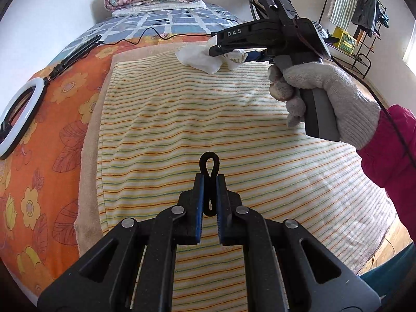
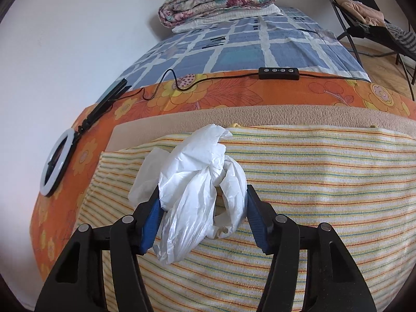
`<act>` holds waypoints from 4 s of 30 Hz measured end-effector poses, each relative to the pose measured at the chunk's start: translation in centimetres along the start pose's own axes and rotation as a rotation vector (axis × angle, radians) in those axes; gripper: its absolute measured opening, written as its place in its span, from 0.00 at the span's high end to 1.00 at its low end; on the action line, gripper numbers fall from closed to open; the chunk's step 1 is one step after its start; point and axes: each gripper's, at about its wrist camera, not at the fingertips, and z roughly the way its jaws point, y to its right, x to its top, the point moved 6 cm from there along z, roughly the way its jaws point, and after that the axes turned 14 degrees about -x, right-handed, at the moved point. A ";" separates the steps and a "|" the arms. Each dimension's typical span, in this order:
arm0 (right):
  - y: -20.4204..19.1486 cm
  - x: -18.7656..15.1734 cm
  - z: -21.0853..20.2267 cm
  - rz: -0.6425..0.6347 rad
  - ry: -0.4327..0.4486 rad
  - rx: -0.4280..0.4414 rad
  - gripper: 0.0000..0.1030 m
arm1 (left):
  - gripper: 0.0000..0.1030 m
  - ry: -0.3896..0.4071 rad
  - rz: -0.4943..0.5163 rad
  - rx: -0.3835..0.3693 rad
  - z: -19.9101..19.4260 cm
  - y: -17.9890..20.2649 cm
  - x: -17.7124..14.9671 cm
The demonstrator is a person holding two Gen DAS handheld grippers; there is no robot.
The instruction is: Collect trash
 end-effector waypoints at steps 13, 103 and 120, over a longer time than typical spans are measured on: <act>0.7 -3.3 -7.5 -0.097 0.048 0.014 0.53 | 0.94 0.048 0.022 0.026 -2.3 1.0 1.2; 3.2 -42.0 -25.1 -0.403 -0.235 -0.103 0.37 | 0.37 -0.222 0.025 -0.001 -4.7 14.4 -23.3; 4.2 -41.6 -25.2 -0.415 -0.199 -0.199 0.35 | 0.35 -0.213 0.019 0.017 -4.9 14.2 -22.7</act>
